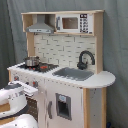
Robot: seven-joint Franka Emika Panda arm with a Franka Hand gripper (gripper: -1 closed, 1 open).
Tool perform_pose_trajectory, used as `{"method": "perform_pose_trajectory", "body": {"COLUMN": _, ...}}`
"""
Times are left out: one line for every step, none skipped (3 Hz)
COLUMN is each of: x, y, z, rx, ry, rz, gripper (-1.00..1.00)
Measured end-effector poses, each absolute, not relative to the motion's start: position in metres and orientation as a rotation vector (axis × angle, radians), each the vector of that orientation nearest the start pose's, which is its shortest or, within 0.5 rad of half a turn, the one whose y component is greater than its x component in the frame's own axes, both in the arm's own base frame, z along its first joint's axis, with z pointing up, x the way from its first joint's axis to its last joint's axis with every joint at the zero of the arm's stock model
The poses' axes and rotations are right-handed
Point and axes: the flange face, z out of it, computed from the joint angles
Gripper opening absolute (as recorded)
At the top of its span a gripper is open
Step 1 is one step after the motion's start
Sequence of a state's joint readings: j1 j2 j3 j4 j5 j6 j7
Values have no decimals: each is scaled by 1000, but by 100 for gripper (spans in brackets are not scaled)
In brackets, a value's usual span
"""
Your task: Play with the kitchen
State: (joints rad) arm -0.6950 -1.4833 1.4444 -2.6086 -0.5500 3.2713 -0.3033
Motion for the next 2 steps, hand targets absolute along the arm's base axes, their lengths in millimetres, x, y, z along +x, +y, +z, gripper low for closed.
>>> {"method": "perform_pose_trajectory", "body": {"x": 298, "y": 356, "z": 338, "rx": 767, "ry": 1458, "rz": 628, "gripper": 100}}
{"method": "perform_pose_trajectory", "body": {"x": 282, "y": 361, "z": 338, "rx": 781, "ry": 1420, "rz": 632, "gripper": 100}}
